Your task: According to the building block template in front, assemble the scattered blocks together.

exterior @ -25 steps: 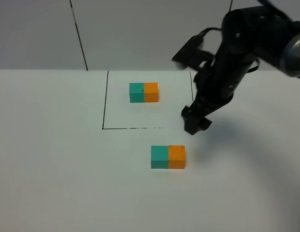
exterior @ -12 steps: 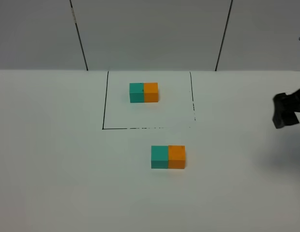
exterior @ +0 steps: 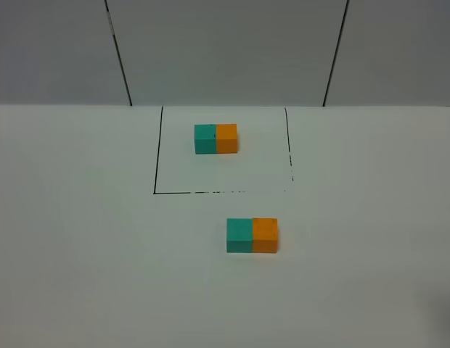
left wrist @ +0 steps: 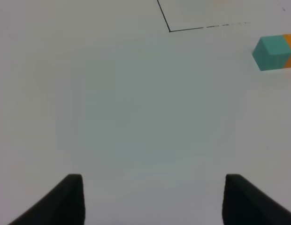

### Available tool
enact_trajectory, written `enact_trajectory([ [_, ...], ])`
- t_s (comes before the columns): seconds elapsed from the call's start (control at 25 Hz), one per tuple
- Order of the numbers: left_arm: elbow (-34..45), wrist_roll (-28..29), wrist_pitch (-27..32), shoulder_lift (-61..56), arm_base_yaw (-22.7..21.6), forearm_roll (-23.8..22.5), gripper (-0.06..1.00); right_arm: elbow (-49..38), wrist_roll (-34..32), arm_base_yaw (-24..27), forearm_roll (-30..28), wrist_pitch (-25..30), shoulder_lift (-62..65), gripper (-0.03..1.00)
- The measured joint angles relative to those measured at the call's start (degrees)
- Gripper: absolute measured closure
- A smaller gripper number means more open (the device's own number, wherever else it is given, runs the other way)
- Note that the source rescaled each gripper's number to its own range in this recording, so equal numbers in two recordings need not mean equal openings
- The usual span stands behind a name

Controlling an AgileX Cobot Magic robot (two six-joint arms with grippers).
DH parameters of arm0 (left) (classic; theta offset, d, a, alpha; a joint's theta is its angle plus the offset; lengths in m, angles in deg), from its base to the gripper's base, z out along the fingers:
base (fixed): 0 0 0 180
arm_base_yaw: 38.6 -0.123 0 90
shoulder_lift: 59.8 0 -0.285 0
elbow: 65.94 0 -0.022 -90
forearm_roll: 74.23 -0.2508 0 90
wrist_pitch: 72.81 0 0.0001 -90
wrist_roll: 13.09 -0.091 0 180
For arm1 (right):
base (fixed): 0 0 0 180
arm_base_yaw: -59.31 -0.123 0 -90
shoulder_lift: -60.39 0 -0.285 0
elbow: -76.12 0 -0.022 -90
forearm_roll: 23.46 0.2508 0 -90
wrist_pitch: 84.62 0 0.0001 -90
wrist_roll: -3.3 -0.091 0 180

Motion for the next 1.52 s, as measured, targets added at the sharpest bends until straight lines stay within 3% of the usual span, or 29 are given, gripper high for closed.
enact_trajectory([
  [0.4,0.0,0.0,0.0,0.0,0.0,0.0,0.61,-11.65,-4.93,0.0,-2.34,0.1,26.88,-0.03],
  [0.72,0.0,0.06,0.0,0.0,0.0,0.0,0.61,-16.07,-7.41,0.0,-2.39,0.55,43.91,-0.03],
  [1.2,0.0,0.06,0.0,0.0,0.0,0.0,0.61,-19.5,-10.27,0.0,-4.52,2.27,54.82,-0.03],
  [1.52,0.0,0.06,0.0,0.0,0.0,0.0,0.61,-20.14,-10.69,0.0,-4.62,1.64,55.54,-0.03],
])
